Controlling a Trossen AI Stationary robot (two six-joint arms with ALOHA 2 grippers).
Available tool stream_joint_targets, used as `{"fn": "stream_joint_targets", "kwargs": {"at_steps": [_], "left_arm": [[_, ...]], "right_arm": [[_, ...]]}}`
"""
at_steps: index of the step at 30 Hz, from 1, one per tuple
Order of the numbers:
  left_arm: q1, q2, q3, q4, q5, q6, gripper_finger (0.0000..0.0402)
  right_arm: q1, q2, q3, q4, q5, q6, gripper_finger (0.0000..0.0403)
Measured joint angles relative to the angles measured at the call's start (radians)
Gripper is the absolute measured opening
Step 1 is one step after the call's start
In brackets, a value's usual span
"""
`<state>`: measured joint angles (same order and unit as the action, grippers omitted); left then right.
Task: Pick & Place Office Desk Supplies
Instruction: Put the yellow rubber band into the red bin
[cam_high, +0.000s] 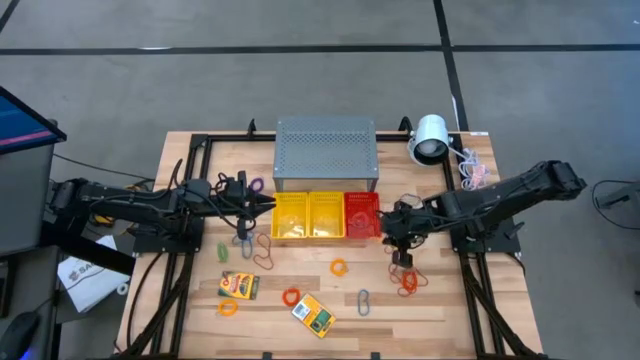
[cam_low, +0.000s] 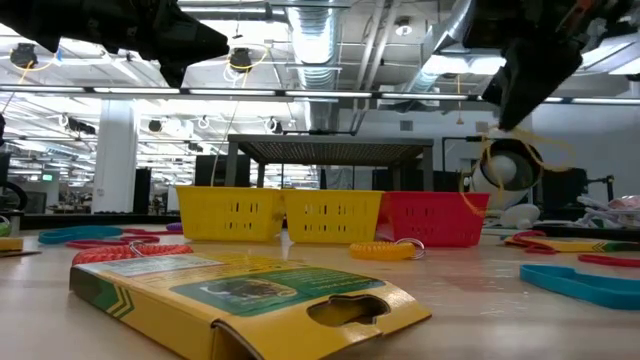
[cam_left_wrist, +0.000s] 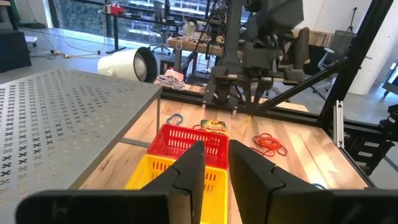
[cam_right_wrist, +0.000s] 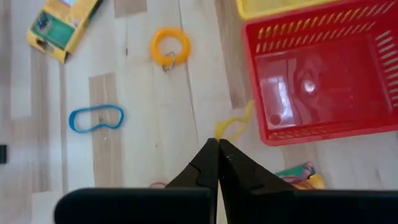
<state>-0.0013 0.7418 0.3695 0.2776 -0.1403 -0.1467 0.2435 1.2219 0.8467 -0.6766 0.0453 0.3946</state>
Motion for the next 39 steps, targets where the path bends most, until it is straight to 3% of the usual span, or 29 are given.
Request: {"fn": "stream_joint_targets", "kwargs": {"at_steps": [20,39], "left_arm": [[0.0,0.0,0.0,0.019,0.0,0.0,0.0067],[0.0,0.0,0.0,0.018,0.0,0.0,0.0067]], "right_arm": [[0.057,0.205,0.0,0.003,-0.101,0.034,0.0],[0.055,0.224,0.001,0.078,-0.101,0.024,0.0]]}}
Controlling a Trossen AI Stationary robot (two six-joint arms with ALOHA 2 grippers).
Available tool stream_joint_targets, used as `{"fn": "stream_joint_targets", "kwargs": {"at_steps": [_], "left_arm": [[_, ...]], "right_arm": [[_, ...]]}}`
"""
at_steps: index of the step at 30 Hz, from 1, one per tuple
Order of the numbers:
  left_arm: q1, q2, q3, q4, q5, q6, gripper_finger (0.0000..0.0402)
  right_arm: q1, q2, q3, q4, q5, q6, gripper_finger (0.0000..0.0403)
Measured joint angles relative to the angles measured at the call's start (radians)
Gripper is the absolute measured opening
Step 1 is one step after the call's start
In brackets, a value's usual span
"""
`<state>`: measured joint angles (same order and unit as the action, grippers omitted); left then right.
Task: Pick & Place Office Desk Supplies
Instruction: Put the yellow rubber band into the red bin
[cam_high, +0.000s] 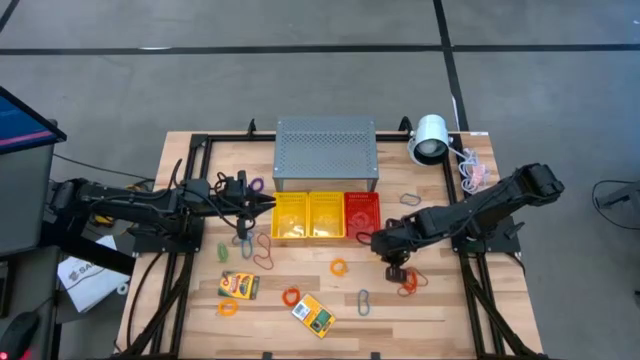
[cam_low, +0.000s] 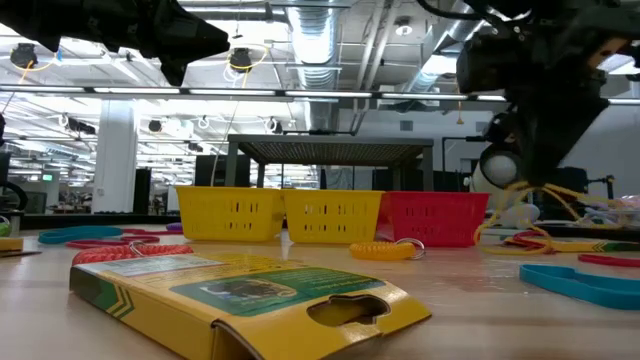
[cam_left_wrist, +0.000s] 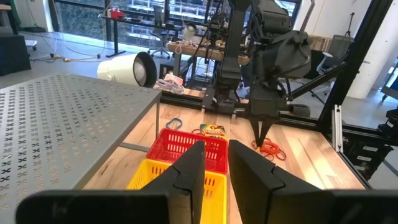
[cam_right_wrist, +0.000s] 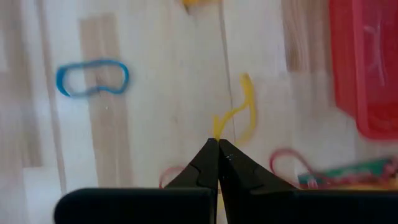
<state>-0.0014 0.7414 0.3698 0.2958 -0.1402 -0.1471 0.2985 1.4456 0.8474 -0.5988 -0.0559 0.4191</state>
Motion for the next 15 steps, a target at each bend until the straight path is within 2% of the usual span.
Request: {"fn": "stream_joint_targets", "kwargs": {"at_steps": [6,15], "left_arm": [[0.0,0.0,0.0,0.0,0.0,0.0,0.0067],[0.0,0.0,0.0,-0.003,0.0,0.0,0.0067]], "right_arm": [[-0.006,-0.014,0.0,0.126,0.001,-0.042,0.0],[-0.027,-0.133,0.001,0.184,0.029,-0.062,0.0]]}}
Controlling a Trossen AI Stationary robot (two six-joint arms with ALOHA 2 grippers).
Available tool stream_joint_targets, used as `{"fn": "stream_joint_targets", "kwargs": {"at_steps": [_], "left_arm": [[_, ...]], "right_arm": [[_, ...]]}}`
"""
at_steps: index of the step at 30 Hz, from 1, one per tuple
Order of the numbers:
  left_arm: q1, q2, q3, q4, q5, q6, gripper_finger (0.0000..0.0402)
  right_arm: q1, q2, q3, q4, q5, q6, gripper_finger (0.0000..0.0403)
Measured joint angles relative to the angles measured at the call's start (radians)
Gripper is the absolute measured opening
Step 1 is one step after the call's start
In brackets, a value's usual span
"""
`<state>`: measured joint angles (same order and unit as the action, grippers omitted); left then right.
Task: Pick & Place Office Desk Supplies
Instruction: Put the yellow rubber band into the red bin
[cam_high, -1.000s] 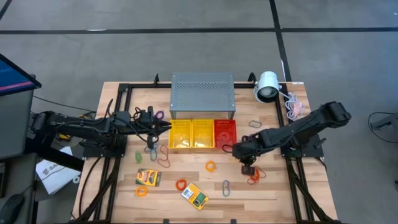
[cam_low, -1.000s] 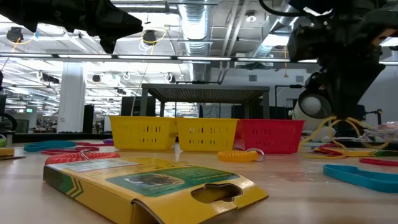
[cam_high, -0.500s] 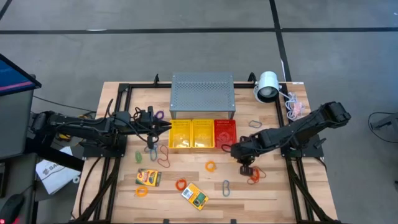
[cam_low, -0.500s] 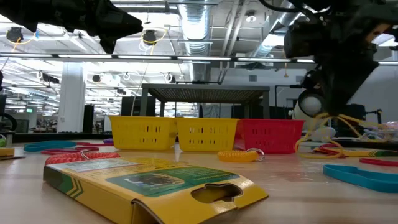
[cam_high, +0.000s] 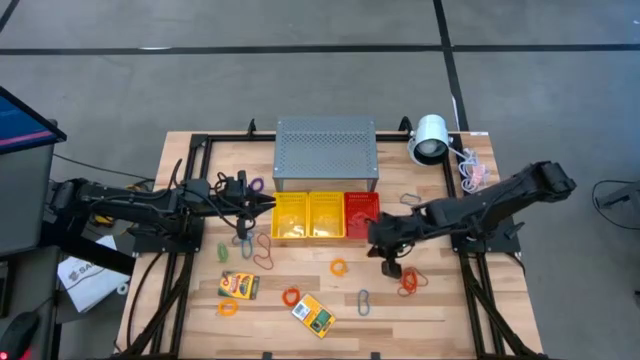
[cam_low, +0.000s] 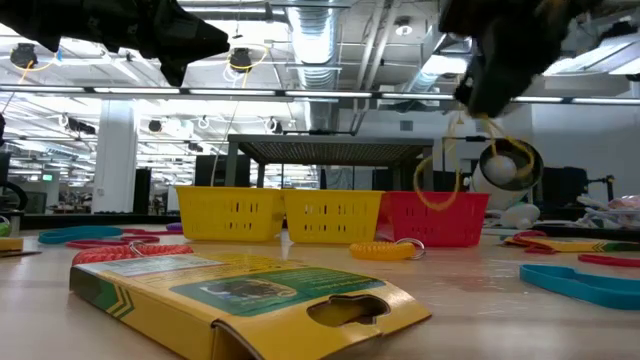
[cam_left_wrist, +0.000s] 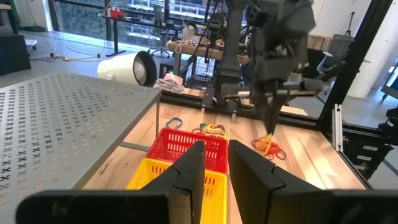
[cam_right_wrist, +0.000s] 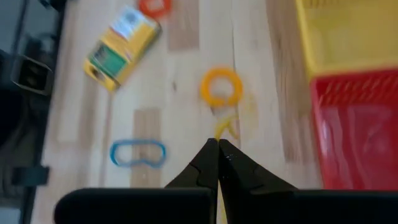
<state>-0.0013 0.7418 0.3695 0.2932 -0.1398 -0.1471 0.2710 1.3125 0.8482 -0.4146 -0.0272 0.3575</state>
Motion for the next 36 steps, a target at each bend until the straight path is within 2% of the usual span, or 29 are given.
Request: {"fn": "stream_joint_targets", "kwargs": {"at_steps": [15,22,31,36], "left_arm": [[0.0,0.0,0.0,-0.001,0.0,0.0,0.0067],[0.0,0.0,0.0,0.008,0.0,-0.018,0.0067],[0.0,0.0,0.0,0.095,0.0,-0.004,0.0067],[0.0,0.0,0.0,0.114,0.0,0.008,0.0067]], "right_arm": [[-0.023,-0.2,0.0,0.194,0.029,-0.118,0.0],[-0.088,-0.196,0.0,0.246,0.039,-0.147,0.0],[-0.204,-0.191,0.0,0.203,0.159,-0.162,0.0],[-0.259,-0.131,0.0,0.184,0.167,-0.183,0.0]]}}
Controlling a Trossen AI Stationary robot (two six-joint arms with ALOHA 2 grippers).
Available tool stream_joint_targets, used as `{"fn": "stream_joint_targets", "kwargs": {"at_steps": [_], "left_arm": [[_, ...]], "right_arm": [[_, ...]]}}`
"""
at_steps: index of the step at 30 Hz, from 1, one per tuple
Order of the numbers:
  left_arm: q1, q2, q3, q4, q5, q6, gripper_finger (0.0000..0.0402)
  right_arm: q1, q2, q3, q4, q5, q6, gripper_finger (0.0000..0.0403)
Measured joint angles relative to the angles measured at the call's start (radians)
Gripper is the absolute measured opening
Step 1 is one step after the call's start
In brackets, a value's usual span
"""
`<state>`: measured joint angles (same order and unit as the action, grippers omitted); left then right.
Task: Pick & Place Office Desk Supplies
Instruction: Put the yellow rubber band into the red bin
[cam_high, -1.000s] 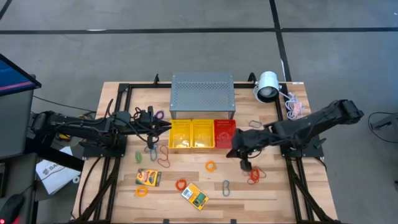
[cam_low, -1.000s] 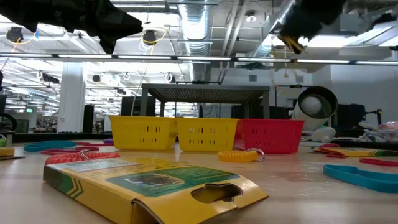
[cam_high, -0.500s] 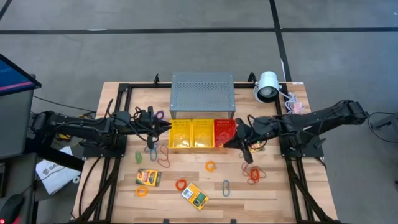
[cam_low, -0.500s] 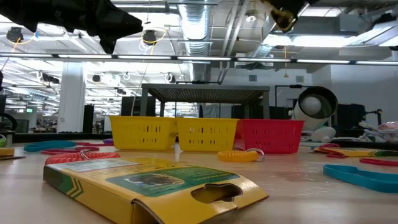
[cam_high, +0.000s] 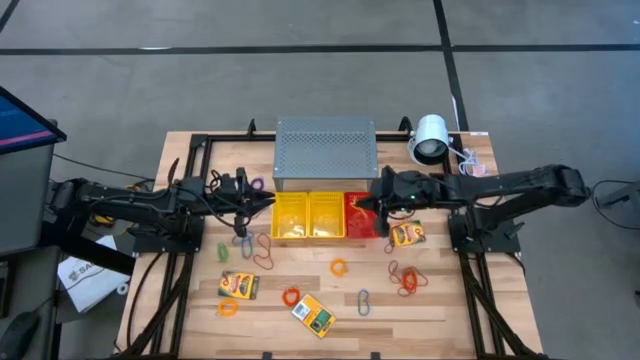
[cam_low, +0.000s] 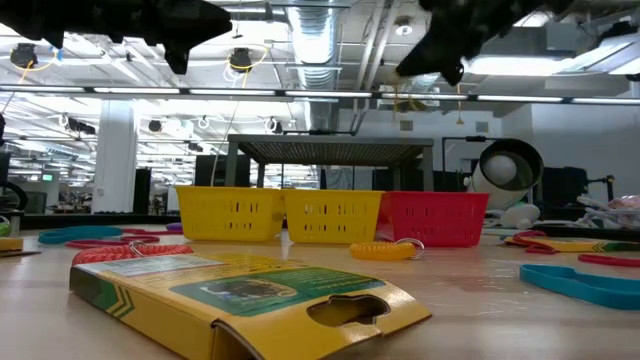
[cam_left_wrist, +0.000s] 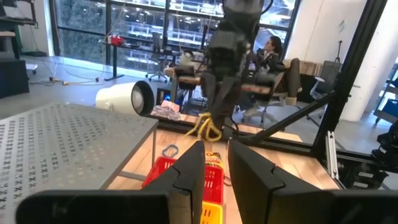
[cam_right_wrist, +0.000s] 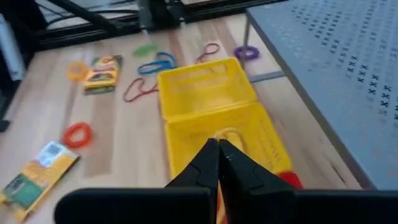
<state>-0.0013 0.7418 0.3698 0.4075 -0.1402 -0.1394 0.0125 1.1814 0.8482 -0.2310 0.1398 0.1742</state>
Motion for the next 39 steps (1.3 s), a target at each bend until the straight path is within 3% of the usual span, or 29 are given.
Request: {"fn": "stream_joint_targets", "kwargs": {"at_steps": [17,25,39], "left_arm": [[0.0,0.0,0.0,0.0,0.0,-0.007,0.0067],[0.0,0.0,0.0,-0.001,0.0,-0.007,0.0067],[0.0,0.0,0.0,-0.025,0.0,-0.008,0.0067]], "right_arm": [[-0.022,0.218,0.001,-0.154,-0.006,-0.017,0.0],[-0.029,0.297,0.068,-0.273,0.042,-0.046,0.0],[-0.044,0.304,0.085,-0.323,0.038,-0.095,0.0007]]}}
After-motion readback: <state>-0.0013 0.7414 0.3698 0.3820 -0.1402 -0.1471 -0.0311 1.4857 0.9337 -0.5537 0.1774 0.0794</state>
